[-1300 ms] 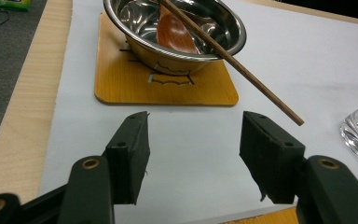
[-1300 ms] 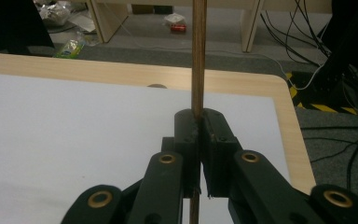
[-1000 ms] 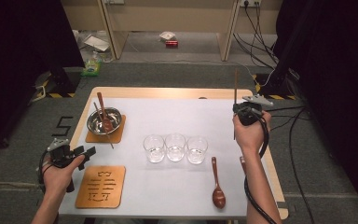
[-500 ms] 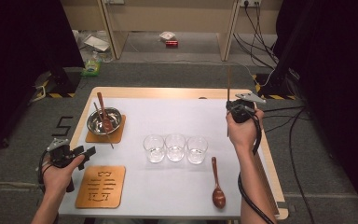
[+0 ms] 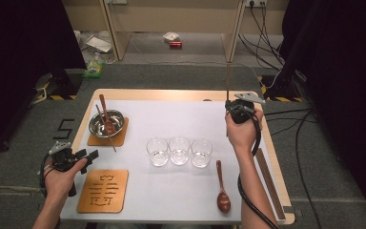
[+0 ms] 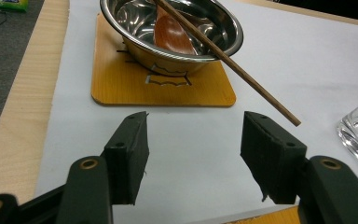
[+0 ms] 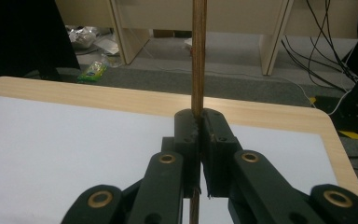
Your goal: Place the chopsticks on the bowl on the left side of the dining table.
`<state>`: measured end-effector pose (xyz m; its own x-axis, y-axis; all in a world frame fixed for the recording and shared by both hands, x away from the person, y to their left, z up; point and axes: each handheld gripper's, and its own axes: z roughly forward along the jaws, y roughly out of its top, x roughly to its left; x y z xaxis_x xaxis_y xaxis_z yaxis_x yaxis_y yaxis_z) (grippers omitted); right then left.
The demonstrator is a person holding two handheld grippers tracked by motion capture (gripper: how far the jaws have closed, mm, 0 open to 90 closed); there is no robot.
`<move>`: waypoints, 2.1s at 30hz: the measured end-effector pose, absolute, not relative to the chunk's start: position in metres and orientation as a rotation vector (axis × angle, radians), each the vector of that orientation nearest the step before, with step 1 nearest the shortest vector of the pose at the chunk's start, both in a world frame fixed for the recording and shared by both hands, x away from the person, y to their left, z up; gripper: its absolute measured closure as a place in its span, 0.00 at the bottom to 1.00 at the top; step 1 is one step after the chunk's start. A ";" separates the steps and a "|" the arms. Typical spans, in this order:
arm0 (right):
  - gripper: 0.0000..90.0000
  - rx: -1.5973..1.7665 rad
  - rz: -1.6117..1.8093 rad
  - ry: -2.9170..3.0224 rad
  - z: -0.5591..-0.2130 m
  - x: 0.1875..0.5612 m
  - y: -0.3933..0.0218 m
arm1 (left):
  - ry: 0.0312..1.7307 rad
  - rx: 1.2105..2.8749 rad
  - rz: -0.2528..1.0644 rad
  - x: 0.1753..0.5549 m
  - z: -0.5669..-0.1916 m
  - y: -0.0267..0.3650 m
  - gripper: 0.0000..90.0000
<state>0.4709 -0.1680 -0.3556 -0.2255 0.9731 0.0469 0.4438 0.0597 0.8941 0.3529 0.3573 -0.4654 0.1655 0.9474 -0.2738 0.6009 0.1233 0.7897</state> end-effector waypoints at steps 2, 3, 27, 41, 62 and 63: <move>0.95 1.409 1.119 1.739 -0.355 0.472 -0.167 | 1.530 1.572 0.505 0.353 -0.465 0.358 0.45; 0.95 1.410 1.123 1.738 -0.355 0.472 -0.165 | 1.530 1.574 0.503 0.353 -0.465 0.358 0.45; 0.95 1.377 1.174 1.761 -0.354 0.479 -0.137 | 1.499 1.553 0.499 0.353 -0.454 0.352 0.41; 0.95 1.353 1.195 1.770 -0.351 0.480 -0.125 | 1.395 1.569 0.485 0.364 -0.430 0.329 0.42; 0.95 1.323 1.224 1.785 -0.351 0.480 -0.107 | 1.210 1.607 0.469 0.415 -0.377 0.273 0.43; 0.95 1.307 1.218 1.789 -0.351 0.481 -0.107 | 1.205 1.607 0.462 0.418 -0.376 0.271 0.42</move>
<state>0.4810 -0.1074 -0.3510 -0.3323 0.9421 0.0453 0.3875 0.0926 0.9172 0.4176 0.2705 -0.3760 0.4233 0.8682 -0.2589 0.4731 0.0319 0.8804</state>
